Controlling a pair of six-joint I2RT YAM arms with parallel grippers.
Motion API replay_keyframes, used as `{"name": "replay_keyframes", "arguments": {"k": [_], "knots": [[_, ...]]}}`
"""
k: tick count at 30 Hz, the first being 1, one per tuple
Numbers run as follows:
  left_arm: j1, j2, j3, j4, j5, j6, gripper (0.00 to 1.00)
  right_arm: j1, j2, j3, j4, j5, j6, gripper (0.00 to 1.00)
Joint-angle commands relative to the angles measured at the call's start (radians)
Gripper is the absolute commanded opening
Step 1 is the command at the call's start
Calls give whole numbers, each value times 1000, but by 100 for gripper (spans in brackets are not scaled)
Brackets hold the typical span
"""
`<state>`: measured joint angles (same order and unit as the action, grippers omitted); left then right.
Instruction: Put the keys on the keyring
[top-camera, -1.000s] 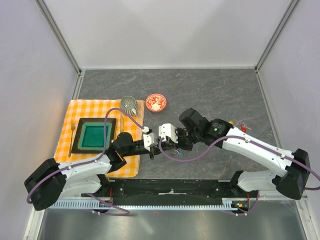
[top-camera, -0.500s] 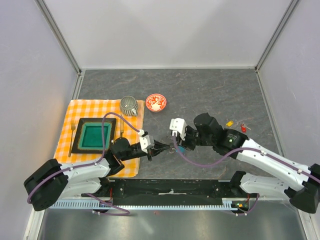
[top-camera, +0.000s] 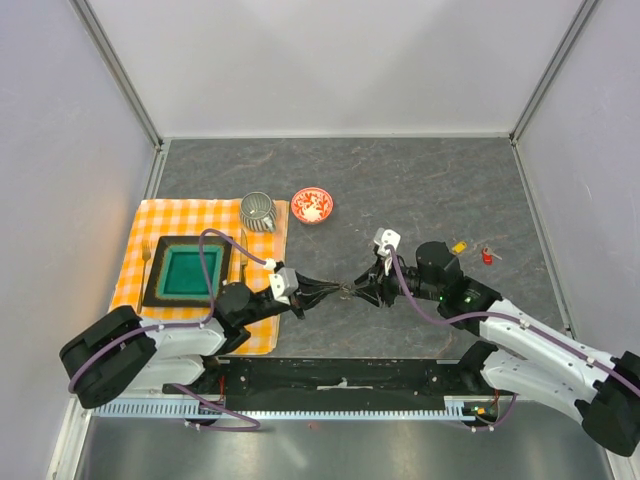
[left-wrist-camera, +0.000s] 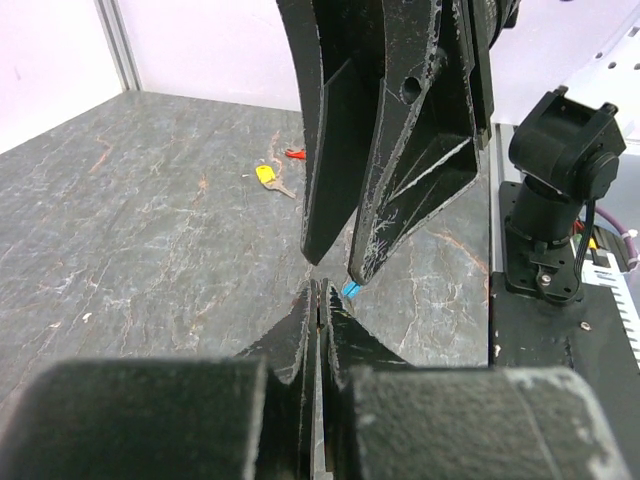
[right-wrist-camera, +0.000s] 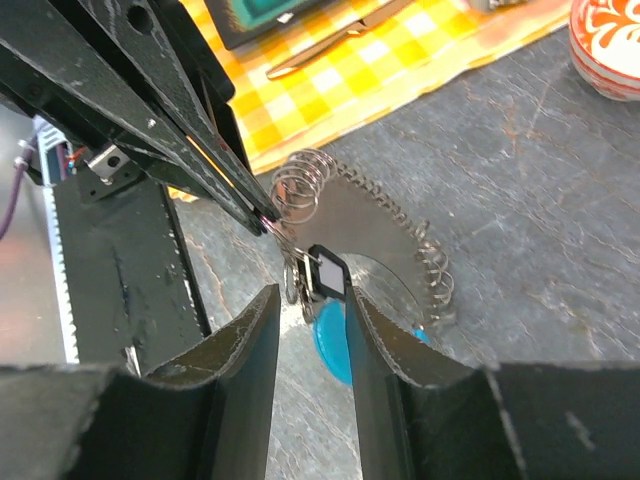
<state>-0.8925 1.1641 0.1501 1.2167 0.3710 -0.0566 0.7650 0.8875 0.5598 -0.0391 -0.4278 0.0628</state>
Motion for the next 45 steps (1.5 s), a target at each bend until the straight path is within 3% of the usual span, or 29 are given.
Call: {"name": "replay_keyframes", "arguments": {"k": [1,9,27,33,42,45], "knots": [[0,0,6,181,17,-32,2,-10,10,-20,215,-92,55,41],[-2,-63,13,118,31,-14,2,-38,28,-14,209,-103,-4,42],[-2,-66,26,90,57,-14,2,-59,76,-1,226,-292,-55,39],[-2,-64,26,96,72,-19,2,-61,100,11,226,-295,-84,31],[-2,-75,23,104,83,-23,2,-59,113,8,232,-315,-78,1],[-2,-64,23,121,91,-31,2,-61,122,6,248,-341,-64,0]]}}
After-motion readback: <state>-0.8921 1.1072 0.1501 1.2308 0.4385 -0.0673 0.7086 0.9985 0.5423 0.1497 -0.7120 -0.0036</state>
